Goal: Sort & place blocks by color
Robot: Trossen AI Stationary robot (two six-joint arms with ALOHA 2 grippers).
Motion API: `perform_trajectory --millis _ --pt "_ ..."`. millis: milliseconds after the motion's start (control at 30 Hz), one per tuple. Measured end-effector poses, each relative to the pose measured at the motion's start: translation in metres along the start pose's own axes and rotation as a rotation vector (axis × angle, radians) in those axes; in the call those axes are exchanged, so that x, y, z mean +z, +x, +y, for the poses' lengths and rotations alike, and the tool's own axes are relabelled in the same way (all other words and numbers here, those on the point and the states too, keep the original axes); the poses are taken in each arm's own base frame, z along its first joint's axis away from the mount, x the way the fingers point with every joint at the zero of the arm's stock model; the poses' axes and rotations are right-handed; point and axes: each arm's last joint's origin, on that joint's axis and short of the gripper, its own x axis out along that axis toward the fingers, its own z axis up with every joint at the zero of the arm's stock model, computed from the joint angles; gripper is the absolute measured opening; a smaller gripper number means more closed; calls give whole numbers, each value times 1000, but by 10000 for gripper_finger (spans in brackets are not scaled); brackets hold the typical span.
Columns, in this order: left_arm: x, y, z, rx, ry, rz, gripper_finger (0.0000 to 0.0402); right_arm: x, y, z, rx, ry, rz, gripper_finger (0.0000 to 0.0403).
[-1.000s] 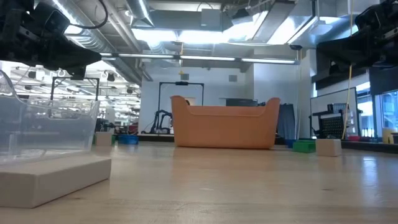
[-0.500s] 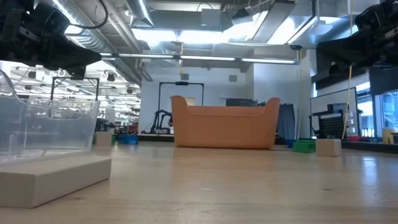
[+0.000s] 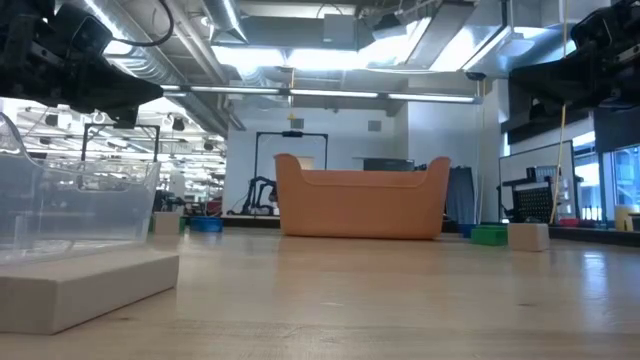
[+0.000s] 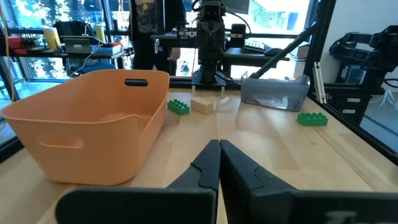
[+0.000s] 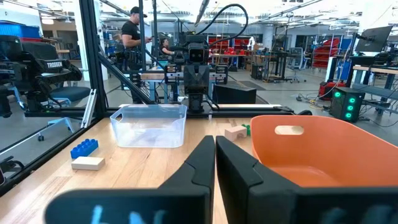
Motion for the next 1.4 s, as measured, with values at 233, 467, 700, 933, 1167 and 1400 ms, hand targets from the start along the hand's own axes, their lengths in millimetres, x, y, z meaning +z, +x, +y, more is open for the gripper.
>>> perform_trajectory --millis 233,467,700,933,1167,1400 --pt "0 0 0 0 0 0 0 0 0 0 0 0 0 19" --pt "0 0 0 0 0 0 0 0 0 0 0 0 -1 19" --pt "0 0 0 0 0 0 0 0 0 0 0 0 0 19" --pt "0 0 0 0 0 0 0 36 -7 -1 -11 144 -386 19" --pt "0 0 0 0 0 -1 0 72 -35 -11 -262 403 -888 19" --pt "0 0 0 0 0 0 0 88 -26 -13 -274 506 -797 19"
